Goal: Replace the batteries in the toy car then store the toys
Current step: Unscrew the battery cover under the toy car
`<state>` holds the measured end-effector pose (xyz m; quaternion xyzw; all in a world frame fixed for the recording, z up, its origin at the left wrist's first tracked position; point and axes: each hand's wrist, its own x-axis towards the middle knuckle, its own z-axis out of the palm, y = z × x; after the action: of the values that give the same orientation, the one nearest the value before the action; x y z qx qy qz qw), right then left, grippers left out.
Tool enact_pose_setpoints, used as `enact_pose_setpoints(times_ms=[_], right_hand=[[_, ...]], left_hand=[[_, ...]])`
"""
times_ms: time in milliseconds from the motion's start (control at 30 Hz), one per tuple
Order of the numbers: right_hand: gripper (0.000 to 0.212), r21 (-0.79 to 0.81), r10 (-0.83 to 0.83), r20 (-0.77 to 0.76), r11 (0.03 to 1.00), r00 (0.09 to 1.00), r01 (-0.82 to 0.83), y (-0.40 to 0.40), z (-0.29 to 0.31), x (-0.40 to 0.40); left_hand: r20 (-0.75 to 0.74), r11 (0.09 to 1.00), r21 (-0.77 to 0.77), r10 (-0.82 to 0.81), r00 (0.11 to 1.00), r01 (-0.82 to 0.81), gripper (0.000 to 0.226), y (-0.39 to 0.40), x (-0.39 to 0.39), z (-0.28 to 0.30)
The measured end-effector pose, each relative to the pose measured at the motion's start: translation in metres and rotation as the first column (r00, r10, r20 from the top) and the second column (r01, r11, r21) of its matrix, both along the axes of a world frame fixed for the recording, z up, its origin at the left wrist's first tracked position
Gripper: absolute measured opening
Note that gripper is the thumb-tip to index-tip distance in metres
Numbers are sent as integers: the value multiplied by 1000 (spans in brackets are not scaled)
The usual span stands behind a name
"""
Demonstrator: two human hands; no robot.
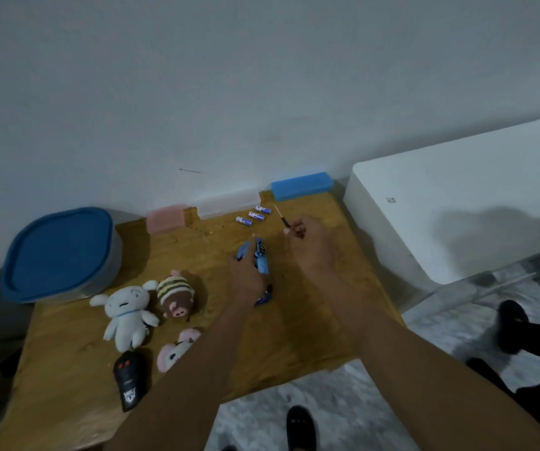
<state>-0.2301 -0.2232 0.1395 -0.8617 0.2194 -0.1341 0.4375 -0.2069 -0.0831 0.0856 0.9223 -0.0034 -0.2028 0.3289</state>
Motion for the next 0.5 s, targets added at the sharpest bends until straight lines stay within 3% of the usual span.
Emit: enact_pose_setpoints(times_ms=[133,333,500], right_hand=[[8,-25,15,27,1000,1000,-14,0,28,10],[9,8,36,89,999,995,-36,0,73,20],[6,40,79,120,996,990,-84,3,105,24]], left_hand=[[60,989,-151,12,998,-2,84,13,6,41],[111,931,-363,78,991,-33,38,25,15,81],[108,869,-490,138,985,-68,37,27,11,118]])
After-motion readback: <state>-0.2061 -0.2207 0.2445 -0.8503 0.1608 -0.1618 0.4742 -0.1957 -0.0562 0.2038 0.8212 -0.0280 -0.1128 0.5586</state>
